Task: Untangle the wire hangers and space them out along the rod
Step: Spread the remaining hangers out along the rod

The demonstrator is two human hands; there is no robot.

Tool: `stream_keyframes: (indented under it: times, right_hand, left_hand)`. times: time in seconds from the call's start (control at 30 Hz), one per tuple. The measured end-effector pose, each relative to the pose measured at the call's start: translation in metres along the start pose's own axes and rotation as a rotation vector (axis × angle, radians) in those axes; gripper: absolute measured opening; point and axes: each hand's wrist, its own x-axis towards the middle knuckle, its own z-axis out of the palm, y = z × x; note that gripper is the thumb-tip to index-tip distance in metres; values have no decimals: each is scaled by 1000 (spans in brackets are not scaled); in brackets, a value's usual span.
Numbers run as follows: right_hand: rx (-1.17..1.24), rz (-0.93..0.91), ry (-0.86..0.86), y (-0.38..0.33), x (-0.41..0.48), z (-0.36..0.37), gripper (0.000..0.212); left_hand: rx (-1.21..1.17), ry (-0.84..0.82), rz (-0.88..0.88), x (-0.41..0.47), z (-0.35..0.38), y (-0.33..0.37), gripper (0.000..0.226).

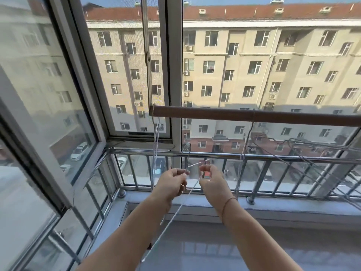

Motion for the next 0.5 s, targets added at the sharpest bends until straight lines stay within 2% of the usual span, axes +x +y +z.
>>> stream_keyframes:
  times: [0.13,0.27,0.5]
  right_hand:
    - [-159,-59,-75,8,0,-17,41]
    - [-338,-131,-161,13,-4,-29,41]
    - [-519,-35,-380,36,-14,-41,29]
  left_hand:
    - [154,-41,70,-8,-12,-7,19]
    - [278,-56,142,-16,-15,-17,18]
    - [444,-135,201,-27,-5,-38,23]
